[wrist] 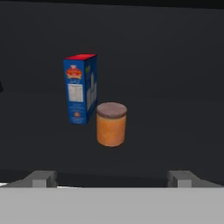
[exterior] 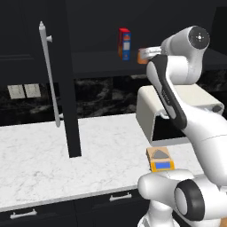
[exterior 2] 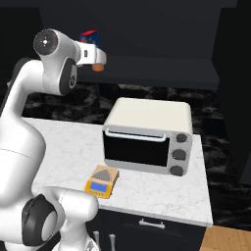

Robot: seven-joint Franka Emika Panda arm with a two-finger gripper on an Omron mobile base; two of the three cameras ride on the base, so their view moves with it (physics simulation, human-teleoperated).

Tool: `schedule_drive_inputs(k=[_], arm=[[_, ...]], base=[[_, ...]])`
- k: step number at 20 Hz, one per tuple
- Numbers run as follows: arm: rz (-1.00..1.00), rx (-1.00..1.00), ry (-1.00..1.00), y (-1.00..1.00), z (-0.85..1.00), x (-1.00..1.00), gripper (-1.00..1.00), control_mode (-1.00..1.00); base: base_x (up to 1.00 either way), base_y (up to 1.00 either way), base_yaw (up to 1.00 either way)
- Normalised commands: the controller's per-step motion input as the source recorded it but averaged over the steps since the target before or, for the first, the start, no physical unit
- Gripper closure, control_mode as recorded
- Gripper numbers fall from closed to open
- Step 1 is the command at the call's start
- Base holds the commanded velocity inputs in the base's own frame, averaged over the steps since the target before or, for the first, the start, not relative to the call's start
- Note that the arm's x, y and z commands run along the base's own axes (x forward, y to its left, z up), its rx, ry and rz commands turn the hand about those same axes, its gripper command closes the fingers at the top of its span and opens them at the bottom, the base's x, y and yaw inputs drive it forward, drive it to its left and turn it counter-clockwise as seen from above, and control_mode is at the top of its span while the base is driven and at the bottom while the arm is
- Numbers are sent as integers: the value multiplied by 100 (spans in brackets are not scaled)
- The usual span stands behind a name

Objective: Pick the jam and place it on the digital scale for weighing, and close the cabinet.

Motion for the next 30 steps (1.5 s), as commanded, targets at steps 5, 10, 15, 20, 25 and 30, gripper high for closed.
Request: schedule_drive_inputs(k=[5,10,15,20,25,30], arm=[[0,0,0,0,-6,24,-100,-100],[0,0,0,0,0,23,-100,-100],[0,0,0,0,-4,14,-100,-100],[0,0,0,0,-12,9,-100,-100],[0,0,0,0,-11,7,-100,-100],[0,0,0,0,-2,12,-100,-100]], base=[[0,0,0],[0,0,0],[0,0,0],[0,0,0],[0,0,0],[0,0,0]])
